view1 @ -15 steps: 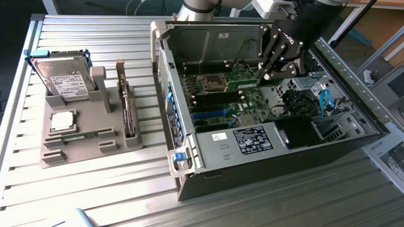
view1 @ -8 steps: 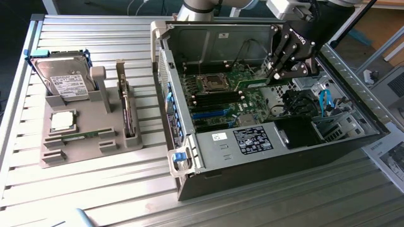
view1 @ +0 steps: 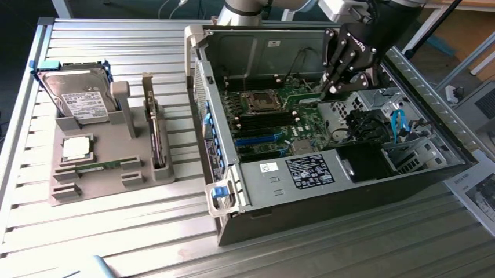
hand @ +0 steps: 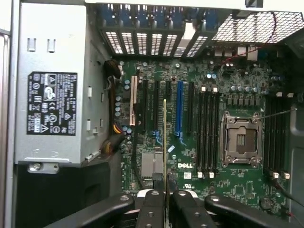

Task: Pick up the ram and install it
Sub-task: 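Insert the ram into the slot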

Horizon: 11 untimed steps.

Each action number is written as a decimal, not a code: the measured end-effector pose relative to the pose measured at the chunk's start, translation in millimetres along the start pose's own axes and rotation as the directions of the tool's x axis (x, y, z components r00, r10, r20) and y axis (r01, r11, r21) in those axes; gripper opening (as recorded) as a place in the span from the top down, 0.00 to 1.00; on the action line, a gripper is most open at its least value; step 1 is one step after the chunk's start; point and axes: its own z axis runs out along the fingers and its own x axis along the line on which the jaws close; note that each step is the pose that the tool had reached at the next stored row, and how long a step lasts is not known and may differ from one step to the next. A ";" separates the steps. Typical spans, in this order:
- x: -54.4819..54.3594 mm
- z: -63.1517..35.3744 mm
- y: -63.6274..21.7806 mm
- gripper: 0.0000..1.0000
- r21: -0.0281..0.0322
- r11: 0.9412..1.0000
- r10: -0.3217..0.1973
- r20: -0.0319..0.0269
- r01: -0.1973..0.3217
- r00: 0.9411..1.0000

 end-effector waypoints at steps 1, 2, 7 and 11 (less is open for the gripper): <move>-3.7 2.2 0.5 0.87 0.000 1.000 0.000 0.000 0.000 1.000; -6.2 3.8 1.2 0.87 0.000 1.000 0.000 0.000 0.000 1.000; -28.0 18.3 9.5 0.87 0.000 1.000 0.000 0.000 0.000 1.000; -43.6 30.8 11.8 0.87 0.000 1.000 0.000 0.000 0.000 1.000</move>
